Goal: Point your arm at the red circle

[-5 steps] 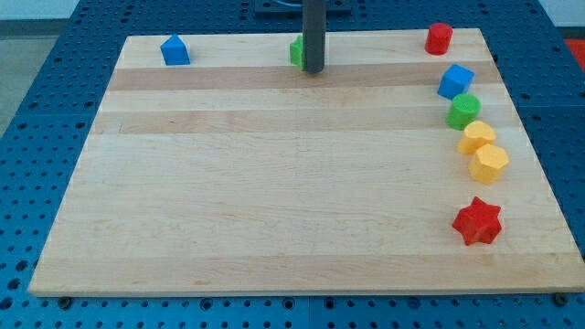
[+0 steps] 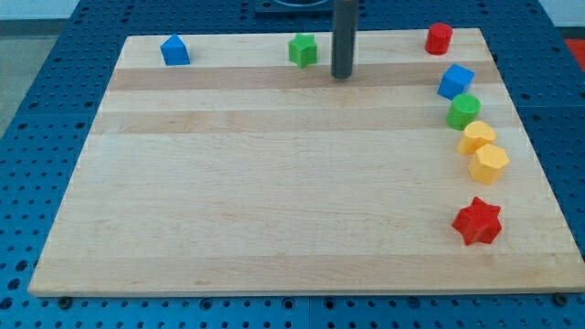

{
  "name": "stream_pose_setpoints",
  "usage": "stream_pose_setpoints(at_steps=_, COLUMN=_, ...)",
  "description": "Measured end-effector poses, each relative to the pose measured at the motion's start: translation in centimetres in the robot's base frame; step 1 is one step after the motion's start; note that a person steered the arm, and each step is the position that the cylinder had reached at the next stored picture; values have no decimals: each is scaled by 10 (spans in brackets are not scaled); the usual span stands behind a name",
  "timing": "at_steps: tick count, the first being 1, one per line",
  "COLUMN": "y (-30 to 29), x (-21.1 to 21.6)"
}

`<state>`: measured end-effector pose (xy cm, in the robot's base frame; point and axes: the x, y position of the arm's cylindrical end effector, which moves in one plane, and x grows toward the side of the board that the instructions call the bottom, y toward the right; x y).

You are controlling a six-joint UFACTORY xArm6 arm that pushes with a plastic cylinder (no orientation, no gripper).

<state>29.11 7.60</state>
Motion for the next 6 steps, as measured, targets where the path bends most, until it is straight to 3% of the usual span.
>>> stream_pose_setpoints(at_steps=2, y=96, x=0)
stream_pose_setpoints(at_steps=4, y=181, x=-27)
stream_pose_setpoints(at_steps=6, y=214, x=-74)
